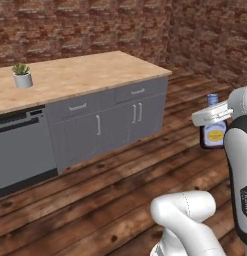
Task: The dining table condiment station is running low on condiment bottle. Refill the condiment station by opening the cabinet and taking the condiment bottle from the cabinet and placing it on the dining table.
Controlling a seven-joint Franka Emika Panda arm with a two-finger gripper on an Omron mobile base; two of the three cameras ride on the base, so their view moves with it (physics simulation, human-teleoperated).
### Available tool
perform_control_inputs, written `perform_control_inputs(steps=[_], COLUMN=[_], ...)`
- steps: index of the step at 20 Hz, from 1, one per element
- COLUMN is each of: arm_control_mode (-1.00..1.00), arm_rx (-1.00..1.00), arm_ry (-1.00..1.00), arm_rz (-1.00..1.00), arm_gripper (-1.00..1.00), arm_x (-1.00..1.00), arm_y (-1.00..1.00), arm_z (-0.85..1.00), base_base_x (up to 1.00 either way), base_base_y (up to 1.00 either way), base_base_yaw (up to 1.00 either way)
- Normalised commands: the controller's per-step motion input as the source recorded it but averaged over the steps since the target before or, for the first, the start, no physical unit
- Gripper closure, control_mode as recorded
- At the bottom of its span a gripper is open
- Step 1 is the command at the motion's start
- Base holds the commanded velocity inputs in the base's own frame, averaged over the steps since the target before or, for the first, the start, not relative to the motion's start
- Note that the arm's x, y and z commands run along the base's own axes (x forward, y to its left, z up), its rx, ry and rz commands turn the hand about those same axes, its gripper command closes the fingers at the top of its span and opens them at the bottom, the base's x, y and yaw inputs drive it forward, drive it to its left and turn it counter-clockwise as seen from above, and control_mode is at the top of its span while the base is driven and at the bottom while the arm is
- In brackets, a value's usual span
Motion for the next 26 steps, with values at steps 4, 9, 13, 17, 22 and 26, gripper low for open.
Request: perform_control_inputs(steps=[4,9,13,17,22,26], arm_control_mode=[1.0,1.0,1.0,1.0,1.0,1.0], arm_rx=[0.0,0.0,0.0,0.0,0.0,0.0], arm_ry=[0.0,0.0,0.0,0.0,0.0,0.0], arm_rz=[0.0,0.0,0.0,0.0,0.0,0.0], arm_gripper=[1.0,1.0,1.0,1.0,1.0,1.0], arm_x=[0.0,0.0,0.0,0.0,0.0,0.0], arm_y=[0.0,0.0,0.0,0.0,0.0,0.0], arm_z=[0.0,0.0,0.0,0.0,0.0,0.0], base_base_x=[0.44,0.53,0.64,0.67,0.73,0.77], base_base_y=[-0.12,-0.41,-0.58,-0.69,-0.7,-0.71], base_base_yaw=[-0.07,-0.02,0.0,0.01,0.11,0.24])
